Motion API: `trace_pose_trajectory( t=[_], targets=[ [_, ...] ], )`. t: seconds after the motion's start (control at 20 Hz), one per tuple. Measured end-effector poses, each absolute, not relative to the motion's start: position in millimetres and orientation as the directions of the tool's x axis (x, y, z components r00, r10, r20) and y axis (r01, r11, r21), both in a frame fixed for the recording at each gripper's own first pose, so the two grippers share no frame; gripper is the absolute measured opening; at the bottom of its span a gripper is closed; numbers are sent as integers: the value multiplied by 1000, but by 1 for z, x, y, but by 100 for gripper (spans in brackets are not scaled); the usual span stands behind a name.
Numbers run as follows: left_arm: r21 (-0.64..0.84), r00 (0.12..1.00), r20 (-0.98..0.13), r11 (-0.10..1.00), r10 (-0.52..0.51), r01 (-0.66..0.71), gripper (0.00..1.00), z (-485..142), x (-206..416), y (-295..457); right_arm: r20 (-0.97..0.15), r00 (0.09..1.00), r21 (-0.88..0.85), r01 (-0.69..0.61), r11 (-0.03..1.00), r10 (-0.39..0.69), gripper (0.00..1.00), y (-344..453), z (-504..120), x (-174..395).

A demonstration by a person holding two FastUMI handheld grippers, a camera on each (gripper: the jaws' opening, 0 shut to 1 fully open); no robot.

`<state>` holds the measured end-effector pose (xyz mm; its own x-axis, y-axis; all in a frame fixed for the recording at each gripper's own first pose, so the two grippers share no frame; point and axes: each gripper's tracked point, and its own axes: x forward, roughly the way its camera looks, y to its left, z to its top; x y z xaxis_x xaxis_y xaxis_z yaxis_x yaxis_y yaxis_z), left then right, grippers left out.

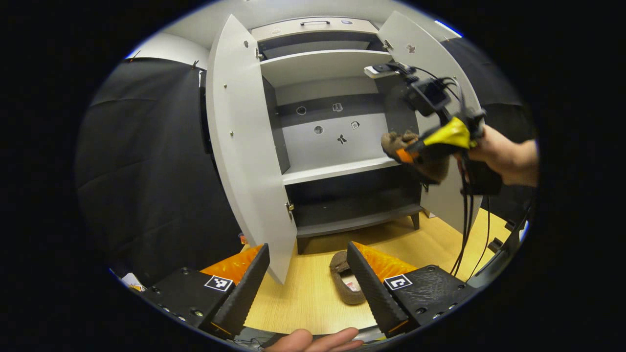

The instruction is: Grab one shoe with the right hand and put it into the shoe cabinet, grab the other shoe with the left hand and put it into the shoe cabinet; then close the right door with the right hand and the left door with the left hand.

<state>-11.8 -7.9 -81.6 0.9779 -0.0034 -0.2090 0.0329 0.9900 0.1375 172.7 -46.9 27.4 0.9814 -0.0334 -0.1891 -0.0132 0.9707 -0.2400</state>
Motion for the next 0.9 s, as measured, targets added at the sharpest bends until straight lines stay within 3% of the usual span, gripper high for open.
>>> trace_pose_trajectory(
  t=[0.2, 0.45, 0.75, 0.85, 0.9],
  targets=[
    [124, 965, -263, 991, -15, 50, 96, -92, -25, -6, -216, 974, -240, 18, 970, -72, 6, -65, 62, 231],
    [119, 956, -285, 992, 65, -32, 97, -94, -31, 25, -377, 926, -117, -24, 993, -22, 6, -64, 58, 298],
    [126, 937, -330, 989, 110, -72, 96, -106, -41, 41, -418, 907, -228, -45, 973, -56, 6, -63, 44, 347],
    [127, 938, -331, 990, 102, -63, 97, -105, -40, 38, -408, 912, -240, -54, 969, -50, 10, -59, 48, 347],
    [132, 941, -325, 989, 99, -59, 96, -104, -38, 37, -387, 920, -252, -33, 967, -70, 31, -61, 55, 346]
  ],
)
